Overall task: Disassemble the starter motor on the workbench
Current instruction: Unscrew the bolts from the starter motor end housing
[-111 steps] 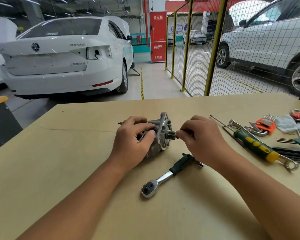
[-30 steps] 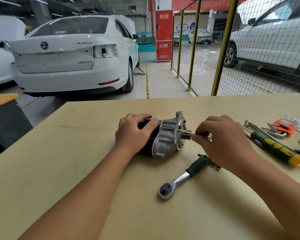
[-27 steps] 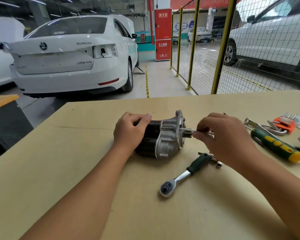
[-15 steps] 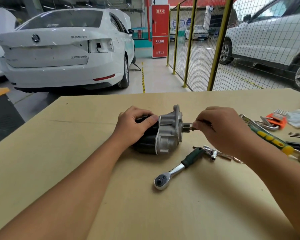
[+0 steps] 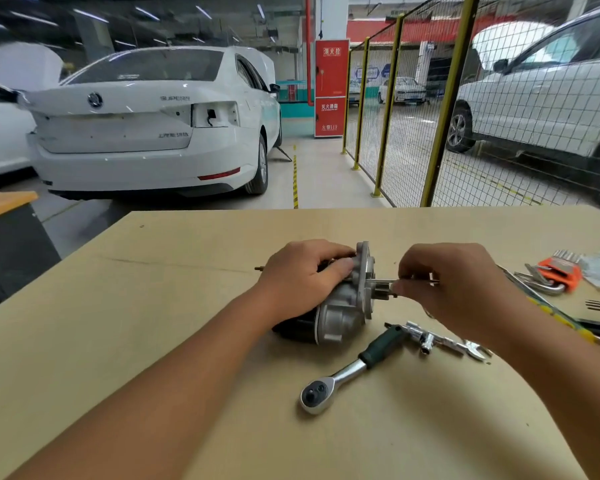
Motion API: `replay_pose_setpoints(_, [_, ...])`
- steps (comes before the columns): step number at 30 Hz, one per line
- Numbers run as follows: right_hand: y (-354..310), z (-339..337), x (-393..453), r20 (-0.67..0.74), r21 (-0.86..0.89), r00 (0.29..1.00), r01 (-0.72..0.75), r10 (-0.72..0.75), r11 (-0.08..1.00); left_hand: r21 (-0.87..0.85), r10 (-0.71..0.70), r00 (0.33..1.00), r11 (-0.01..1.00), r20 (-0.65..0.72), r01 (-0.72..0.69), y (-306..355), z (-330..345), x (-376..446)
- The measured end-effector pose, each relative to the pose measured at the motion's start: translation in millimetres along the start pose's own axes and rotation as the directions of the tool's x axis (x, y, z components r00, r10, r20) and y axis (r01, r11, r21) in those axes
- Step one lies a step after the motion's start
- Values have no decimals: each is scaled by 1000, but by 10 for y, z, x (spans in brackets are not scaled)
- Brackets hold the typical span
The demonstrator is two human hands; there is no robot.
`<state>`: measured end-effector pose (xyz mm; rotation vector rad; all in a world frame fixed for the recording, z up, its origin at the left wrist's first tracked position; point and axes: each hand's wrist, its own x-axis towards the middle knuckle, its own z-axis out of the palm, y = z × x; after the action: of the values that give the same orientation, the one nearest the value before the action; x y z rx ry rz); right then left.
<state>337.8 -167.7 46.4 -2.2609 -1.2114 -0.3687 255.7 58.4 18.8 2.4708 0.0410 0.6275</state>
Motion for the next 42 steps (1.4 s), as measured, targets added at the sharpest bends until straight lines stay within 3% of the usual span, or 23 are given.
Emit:
replay_pose_setpoints(7, [54, -20, 34, 108, -40, 994, 14, -10, 999, -130, 26, 993, 991, -114, -41, -27, -1, -49])
replay_pose_setpoints(14, [-60, -28, -18, 98, -289, 994, -17, 47, 957, -135, -1, 998, 991, -63, -7, -13, -29, -109])
replay_pose_setpoints(20, [-42, -3, -21, 122, -15, 992, -33, 34, 999, -123, 7, 998, 992, -67, -15, -52, 8, -169])
replay_pose_setpoints(26, [4, -34, 1, 147, -39, 988, -33, 38, 999, -132, -13, 995, 991, -102, -1, -44, 39, -178])
replay_pose_setpoints(33, [-13, -12, -23, 62, -186, 998, -4, 16, 983, -102, 10, 998, 995, -65, -16, -36, 8, -192])
replay_pose_setpoints(42, [15, 22, -17, 57, 9, 998, -14, 14, 1000, -128, 2, 997, 992, -75, -11, -25, 19, -176])
